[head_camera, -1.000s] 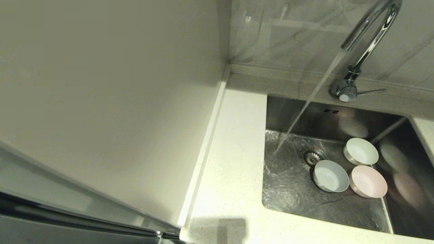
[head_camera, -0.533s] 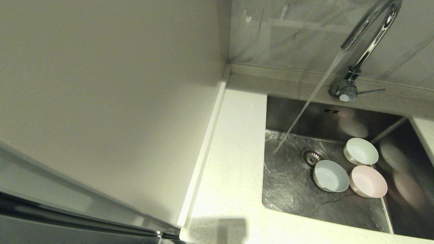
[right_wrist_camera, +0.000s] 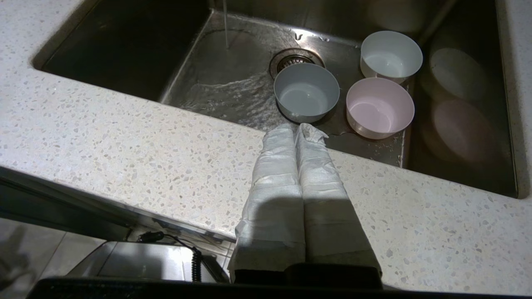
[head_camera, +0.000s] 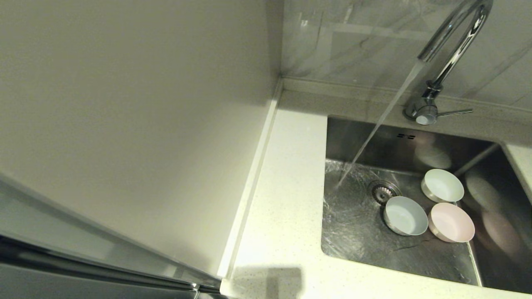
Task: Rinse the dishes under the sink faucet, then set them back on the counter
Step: Wait for the water to rinse the bowl
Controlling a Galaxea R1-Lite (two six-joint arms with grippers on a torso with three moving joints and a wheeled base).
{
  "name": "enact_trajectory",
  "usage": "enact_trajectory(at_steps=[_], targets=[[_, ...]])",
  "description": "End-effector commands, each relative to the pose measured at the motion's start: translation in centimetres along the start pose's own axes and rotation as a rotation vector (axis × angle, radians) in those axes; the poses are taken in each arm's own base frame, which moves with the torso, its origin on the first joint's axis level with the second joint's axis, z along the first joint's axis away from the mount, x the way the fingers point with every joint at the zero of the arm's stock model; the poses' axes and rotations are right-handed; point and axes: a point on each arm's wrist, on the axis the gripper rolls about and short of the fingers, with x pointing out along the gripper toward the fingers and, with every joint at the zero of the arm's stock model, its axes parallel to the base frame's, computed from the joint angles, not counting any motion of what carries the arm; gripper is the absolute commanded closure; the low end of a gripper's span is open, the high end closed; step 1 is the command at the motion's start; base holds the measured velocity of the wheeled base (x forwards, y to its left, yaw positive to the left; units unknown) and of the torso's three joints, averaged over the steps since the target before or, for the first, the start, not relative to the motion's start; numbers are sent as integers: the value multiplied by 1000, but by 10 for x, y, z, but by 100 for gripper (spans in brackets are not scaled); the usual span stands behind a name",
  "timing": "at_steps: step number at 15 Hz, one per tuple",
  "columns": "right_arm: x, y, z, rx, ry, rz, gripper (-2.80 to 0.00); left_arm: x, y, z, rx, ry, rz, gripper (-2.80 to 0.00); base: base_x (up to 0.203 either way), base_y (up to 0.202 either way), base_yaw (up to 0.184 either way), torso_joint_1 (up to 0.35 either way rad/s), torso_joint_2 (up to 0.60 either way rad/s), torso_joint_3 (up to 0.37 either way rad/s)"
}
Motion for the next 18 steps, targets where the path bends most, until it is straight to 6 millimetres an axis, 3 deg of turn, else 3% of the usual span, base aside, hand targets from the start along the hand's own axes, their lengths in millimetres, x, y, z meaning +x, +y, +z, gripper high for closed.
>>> enact_trajectory(at_steps=[1, 18], targets=[[0, 0, 0, -1, 2, 0, 0, 0, 0, 0, -1, -4, -1, 0, 0, 0, 0, 0, 0, 0], [0, 0, 0, -1, 2, 0, 0, 0, 0, 0, 1, -4, 0, 0, 0, 0, 0, 0, 0, 0]])
